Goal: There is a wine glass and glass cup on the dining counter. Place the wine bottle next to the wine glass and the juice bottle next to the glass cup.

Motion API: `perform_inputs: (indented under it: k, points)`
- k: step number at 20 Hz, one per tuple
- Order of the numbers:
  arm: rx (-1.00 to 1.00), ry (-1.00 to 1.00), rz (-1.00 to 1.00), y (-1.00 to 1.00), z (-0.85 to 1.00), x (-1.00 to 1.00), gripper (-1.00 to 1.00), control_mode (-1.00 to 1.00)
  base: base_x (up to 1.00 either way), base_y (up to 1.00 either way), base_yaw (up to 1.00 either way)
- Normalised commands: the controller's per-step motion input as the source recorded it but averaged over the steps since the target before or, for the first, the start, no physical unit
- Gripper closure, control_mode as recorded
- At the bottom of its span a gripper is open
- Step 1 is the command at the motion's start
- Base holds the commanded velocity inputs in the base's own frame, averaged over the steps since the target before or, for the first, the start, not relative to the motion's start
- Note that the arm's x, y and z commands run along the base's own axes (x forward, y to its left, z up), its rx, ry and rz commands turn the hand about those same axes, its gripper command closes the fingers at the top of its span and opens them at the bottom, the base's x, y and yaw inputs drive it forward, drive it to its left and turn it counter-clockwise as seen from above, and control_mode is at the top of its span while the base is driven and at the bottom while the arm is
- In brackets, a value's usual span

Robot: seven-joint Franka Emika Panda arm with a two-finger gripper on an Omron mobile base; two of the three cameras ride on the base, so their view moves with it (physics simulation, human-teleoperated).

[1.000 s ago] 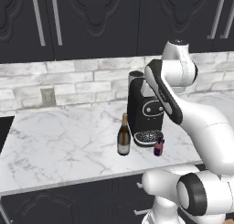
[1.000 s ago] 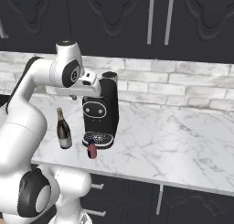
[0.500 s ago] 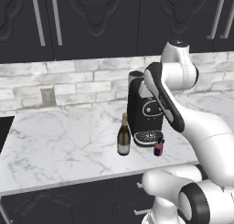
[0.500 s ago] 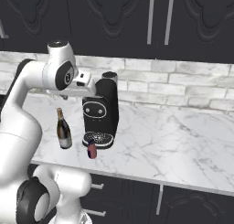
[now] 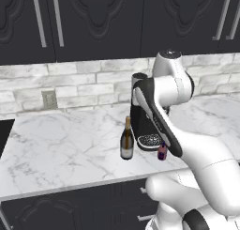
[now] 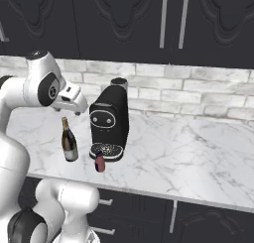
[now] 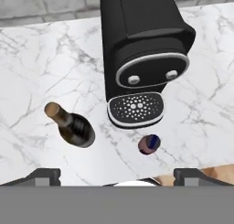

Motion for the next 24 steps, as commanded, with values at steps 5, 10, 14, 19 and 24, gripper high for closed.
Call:
perform_inputs:
  k: [5,10,14,19,24]
  points:
    - [0.0,-0.06,-0.21,0.33,-0.04,-0.22,-1.0,-1.0,0.0,0.0,0.0]
    - [0.0,-0.01,-0.2,0.32,-0.1,-0.23,-1.0,-1.0,0.0,0.0,0.0]
    - [0.0,-0.03,-0.18,0.35,-0.23,-0.13,-1.0,-1.0,0.0,0.0,0.0]
    - [-0.06,-0.12,-0.16,0.35,-0.32,0.03,-1.0,-1.0,0.0,0.0,0.0]
    - [-0.26,-0.22,-0.23,0.29,-0.45,0.27,-1.0,-1.0,0.0,0.0,0.0]
